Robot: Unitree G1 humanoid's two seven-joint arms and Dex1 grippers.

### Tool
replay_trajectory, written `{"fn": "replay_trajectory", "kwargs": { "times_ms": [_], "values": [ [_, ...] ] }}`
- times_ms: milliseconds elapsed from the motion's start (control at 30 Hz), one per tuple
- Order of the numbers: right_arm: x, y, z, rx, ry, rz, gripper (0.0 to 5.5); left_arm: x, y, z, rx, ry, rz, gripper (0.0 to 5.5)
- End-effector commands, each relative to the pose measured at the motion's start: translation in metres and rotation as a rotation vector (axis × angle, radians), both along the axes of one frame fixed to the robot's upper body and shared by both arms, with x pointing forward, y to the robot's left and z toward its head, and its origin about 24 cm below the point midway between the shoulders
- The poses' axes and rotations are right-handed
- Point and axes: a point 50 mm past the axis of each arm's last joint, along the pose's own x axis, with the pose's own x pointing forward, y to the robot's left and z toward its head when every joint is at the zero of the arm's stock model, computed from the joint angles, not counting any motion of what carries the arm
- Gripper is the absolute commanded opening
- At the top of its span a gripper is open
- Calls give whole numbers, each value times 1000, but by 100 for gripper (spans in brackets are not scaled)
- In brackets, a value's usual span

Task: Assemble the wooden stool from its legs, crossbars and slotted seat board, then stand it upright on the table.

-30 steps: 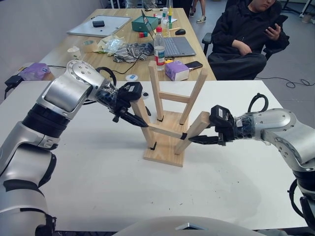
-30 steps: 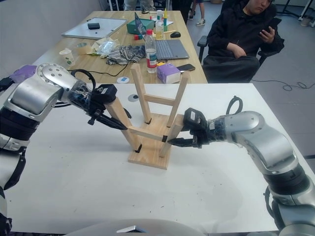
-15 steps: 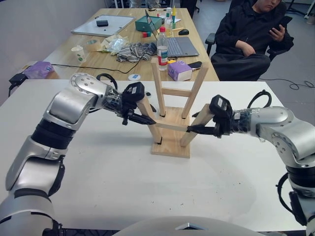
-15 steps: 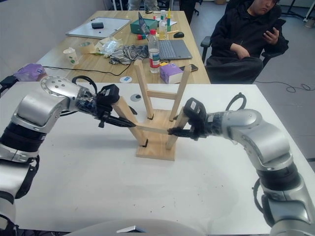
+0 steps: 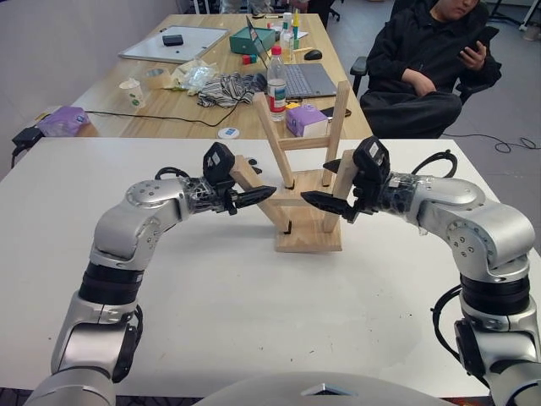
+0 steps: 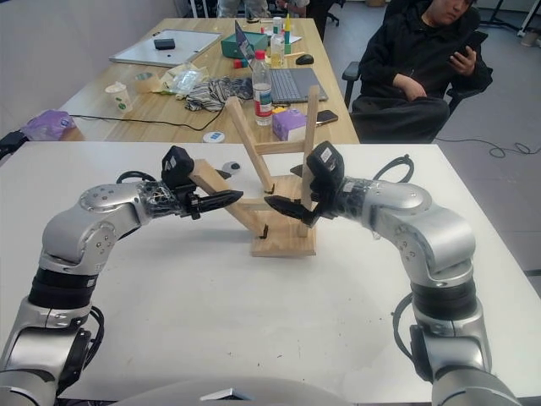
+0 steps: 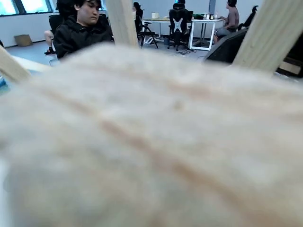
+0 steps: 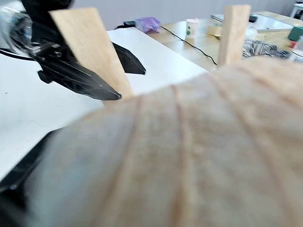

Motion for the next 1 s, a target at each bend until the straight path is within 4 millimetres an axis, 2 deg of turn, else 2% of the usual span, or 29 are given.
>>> {"fn": "replay_trajectory", "kwargs": {
  "times_ms": [33,167,333,433,500,600,700,767,833,867,900,1000],
  "values": [
    [-20,47,0,106,64,295,451,1,-19,13,-168,-15,13,289],
    [-13,42,-7,94,82,234,451,7,-12,39,-196,-156,69,289],
    [-11,39,-10,84,87,205,451,5,-1,55,-110,-233,93,289],
    [-10,38,-13,37,59,184,451,8,19,49,-3,-219,183,289],
    [-7,36,-16,-10,27,154,451,10,33,30,165,-235,266,289],
    [-4,35,-18,-34,2,133,451,3,32,31,60,-228,260,289],
    [3,32,-10,17,-26,88,451,-3,40,70,-293,-327,265,289],
    [8,25,-4,52,-50,38,451,-7,60,95,-549,-386,317,289],
    [10,15,1,55,-69,8,451,-5,91,108,-741,-422,479,289],
    [11,10,3,42,-85,-4,451,0,106,104,-760,-414,611,289],
    [12,5,4,24,-104,-23,456,5,117,90,-690,-388,748,273],
    [13,-10,4,-24,-124,-65,456,10,116,35,-422,-273,903,223]
  ]
}}
